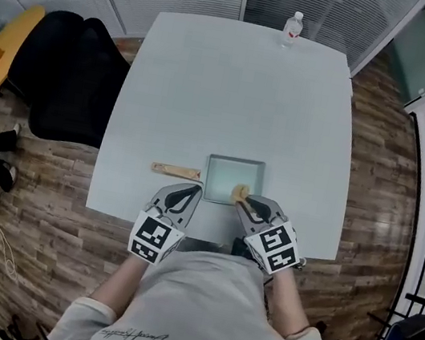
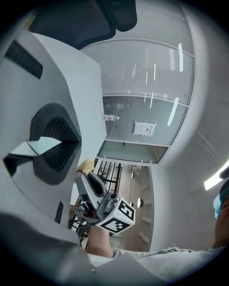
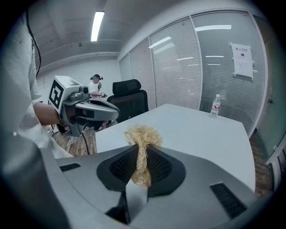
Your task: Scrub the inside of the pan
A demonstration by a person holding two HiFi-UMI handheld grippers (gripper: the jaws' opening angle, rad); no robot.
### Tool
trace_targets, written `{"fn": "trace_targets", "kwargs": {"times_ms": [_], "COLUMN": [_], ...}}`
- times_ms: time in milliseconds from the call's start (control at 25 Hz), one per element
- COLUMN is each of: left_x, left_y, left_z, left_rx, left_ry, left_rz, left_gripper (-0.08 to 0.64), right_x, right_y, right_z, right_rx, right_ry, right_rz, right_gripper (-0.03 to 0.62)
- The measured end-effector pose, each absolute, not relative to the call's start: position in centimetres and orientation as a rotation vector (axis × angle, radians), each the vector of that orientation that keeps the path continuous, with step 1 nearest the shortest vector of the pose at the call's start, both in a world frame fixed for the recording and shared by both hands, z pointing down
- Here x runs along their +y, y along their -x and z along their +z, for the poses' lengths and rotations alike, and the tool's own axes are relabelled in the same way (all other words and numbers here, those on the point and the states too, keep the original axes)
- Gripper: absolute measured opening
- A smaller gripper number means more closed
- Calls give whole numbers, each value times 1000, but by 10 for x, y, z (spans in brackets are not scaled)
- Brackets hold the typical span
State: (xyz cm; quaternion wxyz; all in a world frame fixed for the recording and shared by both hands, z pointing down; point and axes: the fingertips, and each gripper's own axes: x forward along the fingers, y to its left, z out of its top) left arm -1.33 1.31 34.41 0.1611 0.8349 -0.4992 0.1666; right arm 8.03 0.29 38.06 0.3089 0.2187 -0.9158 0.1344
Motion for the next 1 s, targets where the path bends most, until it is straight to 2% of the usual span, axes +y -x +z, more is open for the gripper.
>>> {"fn": "trace_targets", "kwargs": {"times_ms": [480, 1000], "left_x": [-1, 5], "left_y": [39, 34], "left_z": [369, 407], "left_rx": [-1306, -1143], "left_ry": [-2428, -2500], "left_rz": [596, 810], "left_gripper": [12, 12], "right_x": [-3, 4], "right_y": [-65, -79], "right_z": [395, 425], "right_rx": [-2346, -2271], "right_ry": [-603, -585], "right_rz": [418, 451], "right_gripper": [67, 67]}}
